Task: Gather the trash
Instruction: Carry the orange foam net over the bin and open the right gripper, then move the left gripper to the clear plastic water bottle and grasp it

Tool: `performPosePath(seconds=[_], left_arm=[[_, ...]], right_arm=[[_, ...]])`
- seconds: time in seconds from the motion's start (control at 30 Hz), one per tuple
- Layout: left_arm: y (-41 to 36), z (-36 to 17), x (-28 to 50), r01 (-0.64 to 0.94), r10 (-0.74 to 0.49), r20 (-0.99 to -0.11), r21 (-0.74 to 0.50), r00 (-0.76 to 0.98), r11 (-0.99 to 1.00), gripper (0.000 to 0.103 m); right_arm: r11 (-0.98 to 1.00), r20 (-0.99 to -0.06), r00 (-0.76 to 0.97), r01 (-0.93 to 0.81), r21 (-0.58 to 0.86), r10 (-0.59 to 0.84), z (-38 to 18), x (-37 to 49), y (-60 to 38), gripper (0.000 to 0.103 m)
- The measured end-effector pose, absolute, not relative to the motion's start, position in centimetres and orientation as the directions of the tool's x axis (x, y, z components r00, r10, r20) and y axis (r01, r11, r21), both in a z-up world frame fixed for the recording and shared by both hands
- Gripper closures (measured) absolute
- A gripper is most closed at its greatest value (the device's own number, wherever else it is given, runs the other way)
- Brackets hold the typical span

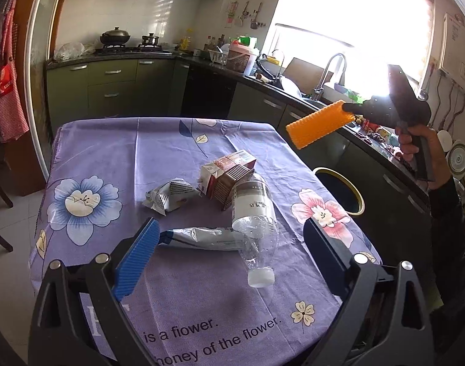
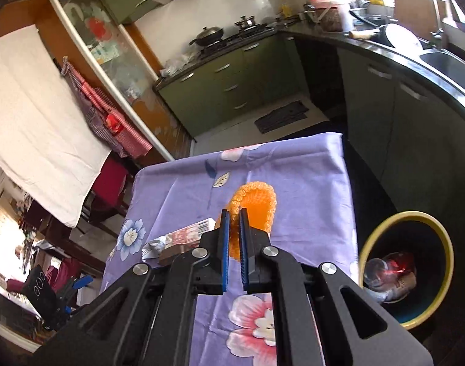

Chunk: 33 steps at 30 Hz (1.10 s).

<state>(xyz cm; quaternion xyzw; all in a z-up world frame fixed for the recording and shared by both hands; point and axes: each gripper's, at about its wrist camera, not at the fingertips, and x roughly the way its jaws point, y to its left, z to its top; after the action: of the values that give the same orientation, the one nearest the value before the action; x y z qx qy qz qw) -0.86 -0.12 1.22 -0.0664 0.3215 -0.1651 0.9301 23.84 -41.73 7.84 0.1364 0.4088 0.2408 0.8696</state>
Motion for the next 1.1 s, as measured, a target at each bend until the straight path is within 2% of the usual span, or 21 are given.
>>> performPosePath(seconds=[0.23, 0.47, 0.53, 0.57, 0.63, 0.73, 0.97, 1.1], left_arm=[[-1.9, 1.2, -0.2, 0.295, -0.373, -0.583, -0.228, 0.722, 0.928, 0.013], [-3.1, 1.3, -0.2, 0.314, -0.367, -0.598, -0.196, 0.712, 0.929, 0.013], [-3.3, 1.4, -0.2, 0.314, -0.362, -0.601, -0.187, 0.713, 0.931, 0.013], [-3.3, 1.4, -0.2, 0.314, -0.360, -0.603, -0.185, 0.712, 0.931, 0.013], [-3.4, 1.4, -0.1, 0.314, -0.357, -0.607, -0.181, 0.710, 0.932, 0.012], [-3.8, 1.1, 0.3, 0.317, -0.354, -0.619, -0.175, 0.701, 0.932, 0.012], [-6.1, -0.2, 2.9, 0.364, -0.366, -0.674, -0.152, 0.642, 0.919, 0.012], [-8.2, -1.2, 5.2, 0.398, -0.342, -0.723, -0.100, 0.600, 0.912, 0.012]], right_arm=[[0.910, -0.700, 0.610, -0.090, 0.404, 0.371, 5.8, 23.2, -51.9, 0.096], [0.915, -0.762, 0.587, 0.085, 0.394, 0.274, 1.0, 24.4, -58.4, 0.094], [0.927, -0.791, 0.575, 0.144, 0.347, 0.207, -0.3, 24.6, -59.9, 0.078], [0.932, -0.800, 0.576, 0.173, 0.320, 0.168, -0.6, 24.6, -60.5, 0.066], [0.938, -0.809, 0.578, 0.212, 0.274, 0.106, -1.0, 24.2, -61.4, 0.062], [0.930, -0.802, 0.581, 0.201, 0.308, 0.140, -1.3, 23.5, -61.8, 0.062], [0.955, -0.786, 0.595, 0.100, 0.281, 0.169, -0.9, 20.8, -59.1, 0.059], [0.962, -0.779, 0.592, 0.019, 0.272, 0.209, -0.6, 18.8, -56.0, 0.053]])
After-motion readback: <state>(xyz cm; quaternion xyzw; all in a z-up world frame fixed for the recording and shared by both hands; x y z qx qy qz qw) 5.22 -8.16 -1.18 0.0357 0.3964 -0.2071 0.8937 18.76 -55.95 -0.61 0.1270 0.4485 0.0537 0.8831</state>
